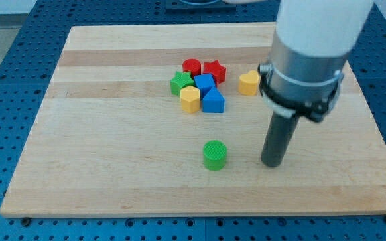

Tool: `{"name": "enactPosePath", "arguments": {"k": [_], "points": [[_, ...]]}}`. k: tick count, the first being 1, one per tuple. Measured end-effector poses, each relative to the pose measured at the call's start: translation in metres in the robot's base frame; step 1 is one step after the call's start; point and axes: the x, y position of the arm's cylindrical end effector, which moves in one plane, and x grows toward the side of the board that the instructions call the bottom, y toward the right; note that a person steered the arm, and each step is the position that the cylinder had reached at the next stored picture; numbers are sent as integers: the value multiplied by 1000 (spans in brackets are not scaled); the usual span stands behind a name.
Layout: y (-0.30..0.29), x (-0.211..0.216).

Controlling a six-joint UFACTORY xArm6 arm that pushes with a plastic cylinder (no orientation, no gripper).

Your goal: Slide the green circle towards center

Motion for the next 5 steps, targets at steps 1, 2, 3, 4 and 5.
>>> {"name": "enactPosePath", "arguments": {"k": [1, 2, 3, 4, 5], "points": [[-30, 31], [-72, 34], [-101, 29], [-112, 21], [-113, 7]]}}
